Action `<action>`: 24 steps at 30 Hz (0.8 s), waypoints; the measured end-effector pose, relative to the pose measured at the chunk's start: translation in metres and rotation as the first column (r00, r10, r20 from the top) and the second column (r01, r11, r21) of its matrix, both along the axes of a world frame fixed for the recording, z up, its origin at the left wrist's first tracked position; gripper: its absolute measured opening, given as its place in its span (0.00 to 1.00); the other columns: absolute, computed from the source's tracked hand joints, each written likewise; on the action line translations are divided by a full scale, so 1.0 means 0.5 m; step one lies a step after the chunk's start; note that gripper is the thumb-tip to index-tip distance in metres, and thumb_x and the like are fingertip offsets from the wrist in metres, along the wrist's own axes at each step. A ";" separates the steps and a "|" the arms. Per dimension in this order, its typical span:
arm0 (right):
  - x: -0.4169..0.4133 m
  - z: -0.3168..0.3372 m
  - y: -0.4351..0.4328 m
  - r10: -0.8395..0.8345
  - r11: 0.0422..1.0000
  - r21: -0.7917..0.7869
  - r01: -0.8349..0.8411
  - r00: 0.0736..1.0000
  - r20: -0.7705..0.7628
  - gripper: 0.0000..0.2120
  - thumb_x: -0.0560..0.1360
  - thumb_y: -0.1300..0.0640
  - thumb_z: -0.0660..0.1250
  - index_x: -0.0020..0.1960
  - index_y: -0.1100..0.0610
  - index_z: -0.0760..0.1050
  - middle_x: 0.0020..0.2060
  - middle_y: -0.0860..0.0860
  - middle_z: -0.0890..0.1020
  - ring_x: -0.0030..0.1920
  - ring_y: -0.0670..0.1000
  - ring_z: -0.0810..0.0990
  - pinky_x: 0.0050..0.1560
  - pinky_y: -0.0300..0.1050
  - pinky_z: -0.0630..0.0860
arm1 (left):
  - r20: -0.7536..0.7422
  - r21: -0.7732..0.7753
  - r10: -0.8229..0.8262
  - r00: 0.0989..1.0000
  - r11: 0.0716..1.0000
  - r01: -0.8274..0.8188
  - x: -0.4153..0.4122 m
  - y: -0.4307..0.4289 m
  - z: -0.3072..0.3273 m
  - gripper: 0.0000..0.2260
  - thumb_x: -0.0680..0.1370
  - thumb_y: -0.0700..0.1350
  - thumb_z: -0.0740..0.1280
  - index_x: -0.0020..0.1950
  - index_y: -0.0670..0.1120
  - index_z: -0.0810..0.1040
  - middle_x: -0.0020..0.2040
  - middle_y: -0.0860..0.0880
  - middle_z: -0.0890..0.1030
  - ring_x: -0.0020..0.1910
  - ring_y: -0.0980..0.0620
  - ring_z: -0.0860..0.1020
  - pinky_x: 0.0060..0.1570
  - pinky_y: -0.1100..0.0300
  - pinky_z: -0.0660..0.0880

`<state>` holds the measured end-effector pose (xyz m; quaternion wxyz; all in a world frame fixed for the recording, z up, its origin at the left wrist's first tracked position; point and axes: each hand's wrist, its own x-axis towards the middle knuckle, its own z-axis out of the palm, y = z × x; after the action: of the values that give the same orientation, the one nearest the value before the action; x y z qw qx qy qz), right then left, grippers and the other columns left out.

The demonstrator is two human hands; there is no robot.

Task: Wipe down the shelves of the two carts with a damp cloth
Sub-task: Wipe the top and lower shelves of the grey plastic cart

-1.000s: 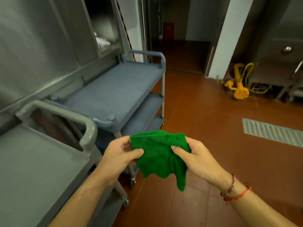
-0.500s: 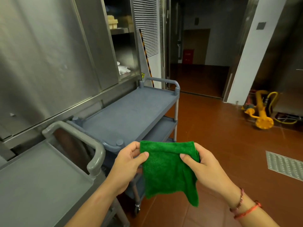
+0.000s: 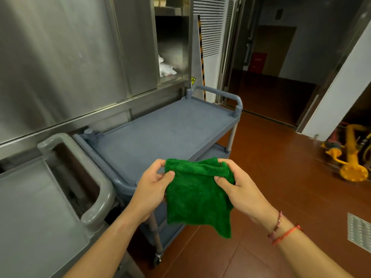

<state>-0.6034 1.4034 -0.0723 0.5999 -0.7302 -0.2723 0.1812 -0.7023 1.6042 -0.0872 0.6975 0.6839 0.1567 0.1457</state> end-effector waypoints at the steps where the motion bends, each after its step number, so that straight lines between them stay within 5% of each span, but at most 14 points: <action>1: 0.036 -0.004 0.018 0.014 1.000 -0.009 -0.014 1.000 0.000 0.13 0.82 0.62 0.61 0.62 0.48 0.75 0.50 0.41 0.84 0.50 0.44 0.84 0.45 0.42 0.82 | -0.001 -0.011 0.021 1.000 1.000 -0.021 0.029 0.012 -0.007 0.06 0.83 0.37 0.61 0.51 0.46 0.75 0.38 0.43 0.84 0.31 0.52 0.81 0.30 0.61 0.74; 7: 0.229 -0.019 0.107 0.076 0.992 -0.103 -0.071 0.996 0.042 0.07 0.82 0.61 0.63 0.56 0.52 0.76 0.47 0.49 0.84 0.45 0.50 0.85 0.44 0.50 0.83 | -0.041 -0.060 0.144 0.989 0.987 -0.146 0.168 0.075 -0.023 0.10 0.83 0.38 0.62 0.47 0.52 0.77 0.43 0.42 0.86 0.37 0.48 0.84 0.33 0.59 0.76; 12: 0.345 -0.029 0.170 0.190 0.972 -0.168 -0.166 0.972 0.137 0.04 0.81 0.61 0.64 0.52 0.52 0.75 0.43 0.53 0.82 0.42 0.57 0.81 0.43 0.57 0.78 | -0.053 -0.076 0.242 0.969 0.966 -0.246 0.245 0.100 -0.014 0.08 0.82 0.35 0.61 0.47 0.47 0.74 0.35 0.49 0.84 0.26 0.58 0.78 0.25 0.69 0.71; 18: 0.473 -0.060 0.249 0.383 0.917 -0.164 -0.363 0.917 0.113 0.12 0.77 0.70 0.65 0.47 0.52 0.76 0.40 0.47 0.81 0.38 0.47 0.78 0.39 0.41 0.73 | -0.086 -0.082 0.414 0.906 0.904 -0.420 0.317 0.117 -0.030 0.06 0.83 0.35 0.61 0.51 0.44 0.75 0.37 0.47 0.84 0.30 0.54 0.80 0.27 0.64 0.73; 24: 0.593 -0.068 0.314 0.574 0.814 -0.048 -0.579 0.815 -0.080 0.14 0.74 0.70 0.69 0.48 0.51 0.78 0.36 0.55 0.79 0.34 0.50 0.76 0.37 0.43 0.72 | -0.083 -0.091 0.631 0.771 0.766 -0.637 0.375 0.091 -0.019 0.04 0.82 0.34 0.60 0.53 0.41 0.74 0.37 0.44 0.84 0.32 0.50 0.80 0.29 0.59 0.76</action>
<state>-0.3068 1.5606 -0.1065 0.4992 -0.6279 -0.4553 0.3863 -0.5147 1.6496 -0.0969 0.6413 0.5532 0.4027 0.3472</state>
